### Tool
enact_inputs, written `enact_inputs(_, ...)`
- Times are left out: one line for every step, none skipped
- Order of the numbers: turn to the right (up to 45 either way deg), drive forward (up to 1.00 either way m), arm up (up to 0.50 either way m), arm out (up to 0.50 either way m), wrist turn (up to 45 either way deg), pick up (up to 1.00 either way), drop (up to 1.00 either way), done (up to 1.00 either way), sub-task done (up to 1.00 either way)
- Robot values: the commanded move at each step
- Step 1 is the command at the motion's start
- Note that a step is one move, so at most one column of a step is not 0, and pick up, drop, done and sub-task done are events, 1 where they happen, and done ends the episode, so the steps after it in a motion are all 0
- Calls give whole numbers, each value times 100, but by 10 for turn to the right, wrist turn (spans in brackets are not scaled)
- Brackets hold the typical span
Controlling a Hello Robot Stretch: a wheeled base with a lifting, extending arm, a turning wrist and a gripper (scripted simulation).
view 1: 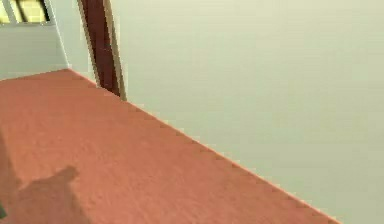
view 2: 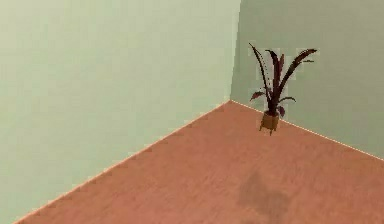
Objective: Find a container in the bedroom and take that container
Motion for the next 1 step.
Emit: enact_inputs(0, 50, 0, 0, 0, 0, 0, 0, 0)
